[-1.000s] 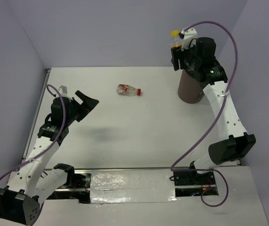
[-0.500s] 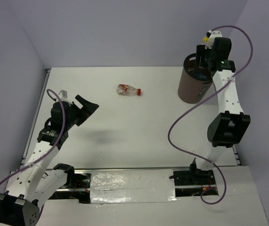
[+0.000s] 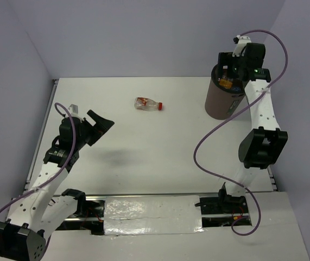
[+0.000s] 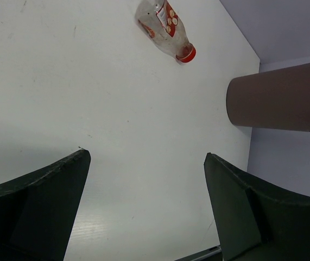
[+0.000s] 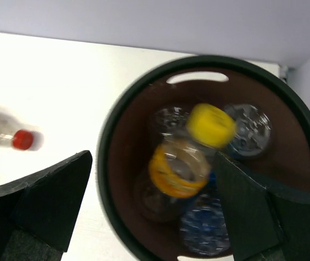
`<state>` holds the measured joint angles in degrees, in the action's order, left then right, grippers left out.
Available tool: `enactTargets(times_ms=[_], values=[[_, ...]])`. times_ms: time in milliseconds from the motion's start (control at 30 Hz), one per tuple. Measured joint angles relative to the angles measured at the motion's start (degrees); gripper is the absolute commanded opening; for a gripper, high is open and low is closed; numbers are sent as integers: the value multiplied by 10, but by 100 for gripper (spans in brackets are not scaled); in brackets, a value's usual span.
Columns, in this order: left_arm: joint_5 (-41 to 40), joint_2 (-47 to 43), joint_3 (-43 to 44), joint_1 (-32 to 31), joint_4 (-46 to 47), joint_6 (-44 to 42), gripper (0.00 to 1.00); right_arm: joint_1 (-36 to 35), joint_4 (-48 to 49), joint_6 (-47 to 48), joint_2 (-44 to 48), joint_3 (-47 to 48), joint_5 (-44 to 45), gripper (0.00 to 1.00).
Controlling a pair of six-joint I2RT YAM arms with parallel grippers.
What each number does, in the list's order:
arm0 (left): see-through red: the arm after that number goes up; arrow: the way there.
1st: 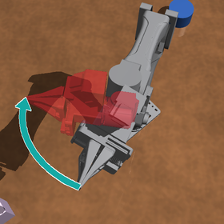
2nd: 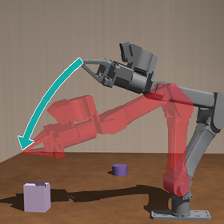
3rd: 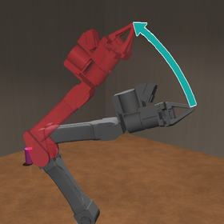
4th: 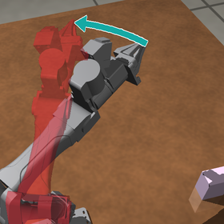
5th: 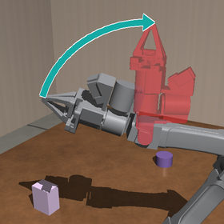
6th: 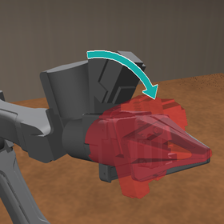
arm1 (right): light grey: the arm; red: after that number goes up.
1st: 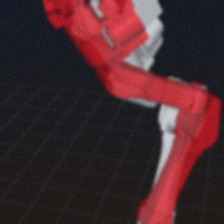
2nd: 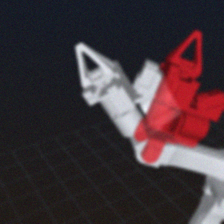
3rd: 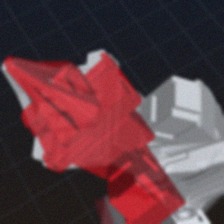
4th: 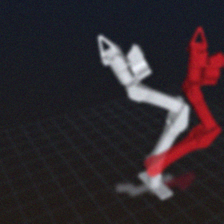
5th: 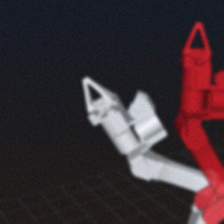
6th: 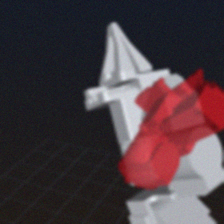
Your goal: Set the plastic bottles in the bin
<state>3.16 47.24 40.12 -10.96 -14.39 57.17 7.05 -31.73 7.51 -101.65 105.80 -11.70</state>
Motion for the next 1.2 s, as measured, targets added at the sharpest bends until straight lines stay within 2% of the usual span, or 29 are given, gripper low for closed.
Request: enactTargets(times_ms=[100, 233, 400, 467, 567, 667, 800, 1067, 1200], values=[[3, 9, 0, 0, 2, 0, 99, 0, 0, 25, 16, 0, -52, 100], [10, 22, 0, 0, 9, 0, 99, -12, -23, 110, 44, -2, -179, 100], [21, 36, 0, 0, 22, 0, 100, -128, -119, 271, 42, 5, -242, 100], [30, 41, 0, 0, 26, 0, 99, -188, -153, 326, 21, 5, -250, 100], [39, 46, 0, 0, 29, 0, 99, -236, -204, 410, -18, 5, -268, 100], [47, 49, 0, 0, 28, 0, 99, -264, -218, 460, -61, 5, -260, 100], [50, 49, 0, 1, 25, 0, 99, -288, -189, 473, -114, 13, -223, 100], [48, 43, -1, 1, 13, 7, 99, -305, -154, 468, -319, 218, -155, 100], [45, 42, -2, 1, 12, 17, 99, -310, -139, 468, -365, 232, -118, 100]])
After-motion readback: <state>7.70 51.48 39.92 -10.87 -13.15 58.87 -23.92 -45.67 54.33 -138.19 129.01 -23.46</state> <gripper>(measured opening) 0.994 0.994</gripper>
